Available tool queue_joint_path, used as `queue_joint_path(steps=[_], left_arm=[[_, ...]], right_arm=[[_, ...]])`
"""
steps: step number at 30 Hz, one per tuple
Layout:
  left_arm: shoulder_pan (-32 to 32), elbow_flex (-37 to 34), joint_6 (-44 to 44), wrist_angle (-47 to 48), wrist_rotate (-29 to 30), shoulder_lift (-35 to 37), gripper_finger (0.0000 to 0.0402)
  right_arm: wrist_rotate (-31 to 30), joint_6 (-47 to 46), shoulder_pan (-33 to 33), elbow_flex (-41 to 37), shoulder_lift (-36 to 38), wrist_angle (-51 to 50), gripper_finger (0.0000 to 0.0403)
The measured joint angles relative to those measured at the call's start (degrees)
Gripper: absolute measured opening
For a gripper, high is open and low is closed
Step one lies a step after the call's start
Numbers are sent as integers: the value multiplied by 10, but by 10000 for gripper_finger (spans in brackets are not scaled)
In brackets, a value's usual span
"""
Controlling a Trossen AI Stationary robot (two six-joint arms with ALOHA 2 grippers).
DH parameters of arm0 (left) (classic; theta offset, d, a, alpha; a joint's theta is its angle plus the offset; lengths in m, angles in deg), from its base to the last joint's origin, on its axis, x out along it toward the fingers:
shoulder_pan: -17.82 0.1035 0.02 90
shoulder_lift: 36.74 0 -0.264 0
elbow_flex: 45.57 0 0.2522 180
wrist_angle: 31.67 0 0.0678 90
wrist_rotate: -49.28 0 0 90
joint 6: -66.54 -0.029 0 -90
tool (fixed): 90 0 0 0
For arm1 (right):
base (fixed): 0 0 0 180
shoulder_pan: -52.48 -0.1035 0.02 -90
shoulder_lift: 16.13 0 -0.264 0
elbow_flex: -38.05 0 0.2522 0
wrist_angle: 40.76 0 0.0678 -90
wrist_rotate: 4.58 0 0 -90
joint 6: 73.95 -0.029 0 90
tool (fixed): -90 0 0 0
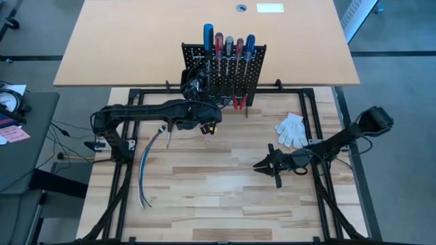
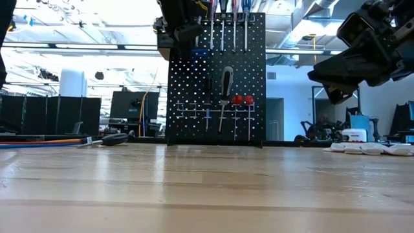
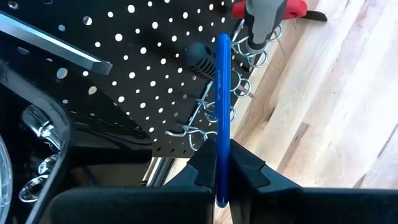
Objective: Hang tools onto peg board
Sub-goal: Hang the blue pick tool on the black pegboard
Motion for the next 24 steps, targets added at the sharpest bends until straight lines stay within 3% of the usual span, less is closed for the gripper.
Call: queue_joint_path(steps=[24], left_arm=[[-6, 0, 8, 0, -25, 0, 5]], right_arm=[[0, -1, 0, 0, 0, 0, 79]])
